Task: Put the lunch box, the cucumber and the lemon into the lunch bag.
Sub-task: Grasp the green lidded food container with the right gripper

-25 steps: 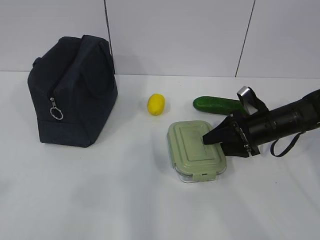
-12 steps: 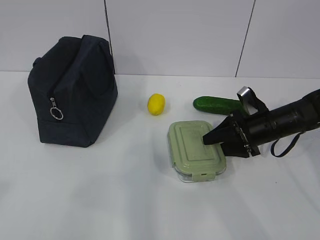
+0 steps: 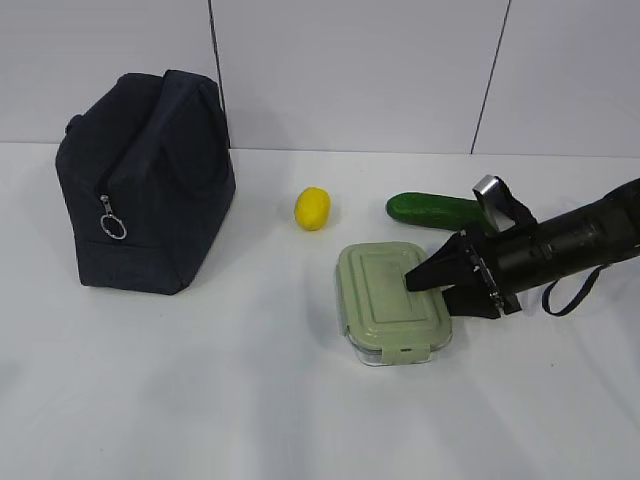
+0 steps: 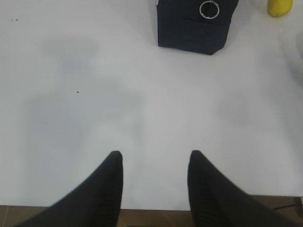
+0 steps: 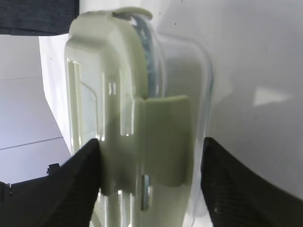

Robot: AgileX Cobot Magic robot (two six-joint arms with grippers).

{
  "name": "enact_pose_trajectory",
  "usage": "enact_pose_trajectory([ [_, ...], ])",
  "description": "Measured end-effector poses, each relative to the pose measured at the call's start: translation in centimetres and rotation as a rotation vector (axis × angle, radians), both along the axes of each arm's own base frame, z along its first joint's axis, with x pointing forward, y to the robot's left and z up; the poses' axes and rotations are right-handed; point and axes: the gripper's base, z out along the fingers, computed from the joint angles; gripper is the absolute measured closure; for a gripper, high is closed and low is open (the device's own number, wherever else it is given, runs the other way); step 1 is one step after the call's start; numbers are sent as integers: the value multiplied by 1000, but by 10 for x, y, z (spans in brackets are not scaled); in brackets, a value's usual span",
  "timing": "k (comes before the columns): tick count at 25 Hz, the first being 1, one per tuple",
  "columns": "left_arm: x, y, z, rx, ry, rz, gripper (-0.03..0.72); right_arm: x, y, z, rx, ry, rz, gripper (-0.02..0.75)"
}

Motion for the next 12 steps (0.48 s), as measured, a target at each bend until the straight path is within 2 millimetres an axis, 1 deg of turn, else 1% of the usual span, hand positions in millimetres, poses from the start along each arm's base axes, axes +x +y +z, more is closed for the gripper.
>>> enact_pose_trajectory([
  [8, 0, 0, 0, 0, 0, 0, 368, 0, 1, 0, 0, 7, -1, 230],
  [12, 0, 0, 0, 2, 0, 1, 368, -1, 7, 0, 0, 9, 14, 230],
])
